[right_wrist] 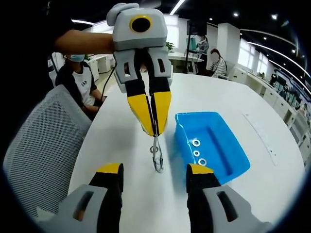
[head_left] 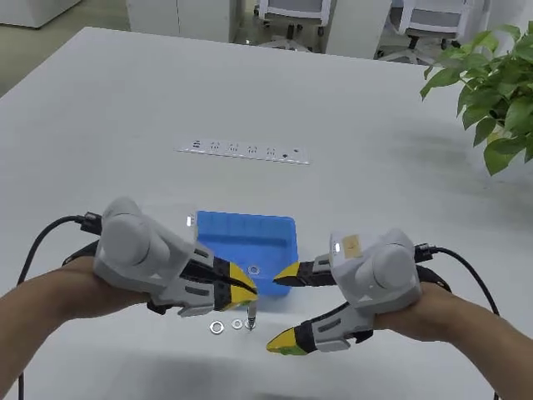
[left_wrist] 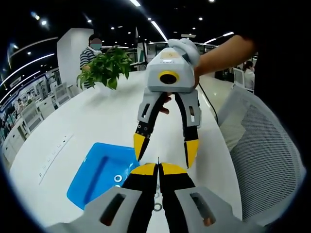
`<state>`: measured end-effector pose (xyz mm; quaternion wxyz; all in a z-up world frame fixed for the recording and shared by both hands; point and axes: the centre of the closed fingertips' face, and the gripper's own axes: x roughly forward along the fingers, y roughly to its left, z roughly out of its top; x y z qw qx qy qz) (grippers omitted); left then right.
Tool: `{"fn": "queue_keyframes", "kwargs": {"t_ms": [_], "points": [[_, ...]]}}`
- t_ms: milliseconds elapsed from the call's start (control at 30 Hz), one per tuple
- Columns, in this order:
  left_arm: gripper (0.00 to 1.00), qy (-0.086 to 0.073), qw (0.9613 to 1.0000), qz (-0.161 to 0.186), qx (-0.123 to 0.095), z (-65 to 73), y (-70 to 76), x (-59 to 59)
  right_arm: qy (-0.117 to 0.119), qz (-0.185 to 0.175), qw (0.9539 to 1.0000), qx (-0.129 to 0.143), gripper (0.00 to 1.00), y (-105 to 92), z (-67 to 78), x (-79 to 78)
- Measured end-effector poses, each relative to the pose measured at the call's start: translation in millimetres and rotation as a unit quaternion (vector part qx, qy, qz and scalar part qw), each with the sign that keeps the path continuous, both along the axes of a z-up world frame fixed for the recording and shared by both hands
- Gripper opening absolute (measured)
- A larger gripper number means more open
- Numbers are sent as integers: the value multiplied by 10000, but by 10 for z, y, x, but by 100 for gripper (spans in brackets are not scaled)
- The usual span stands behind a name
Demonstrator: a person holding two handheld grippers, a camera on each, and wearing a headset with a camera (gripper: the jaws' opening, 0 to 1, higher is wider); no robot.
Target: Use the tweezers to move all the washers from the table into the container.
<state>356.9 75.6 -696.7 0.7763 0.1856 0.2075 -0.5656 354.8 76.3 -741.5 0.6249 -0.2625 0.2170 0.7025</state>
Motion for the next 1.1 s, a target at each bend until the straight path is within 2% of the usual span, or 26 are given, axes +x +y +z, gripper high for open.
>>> {"fn": "queue_keyframes", "kwargs": {"t_ms": [300, 633, 833, 1100], "points": [[6, 44, 10000, -47, -6, -13, 3, -10, -196, 322, 9992, -160, 33, 73, -84, -17], [6, 46, 9999, -132, 59, -23, -13, 5, -288, 505, 9982, -158, 16, 221, -70, -15], [6, 71, 9998, -175, 88, -21, -32, 0, -358, 569, 9974, -247, 10, 232, -101, -12], [6, 81, 9998, -160, 110, -22, -46, 11, -388, 573, 9972, -285, 8, 219, -104, -10]]}}
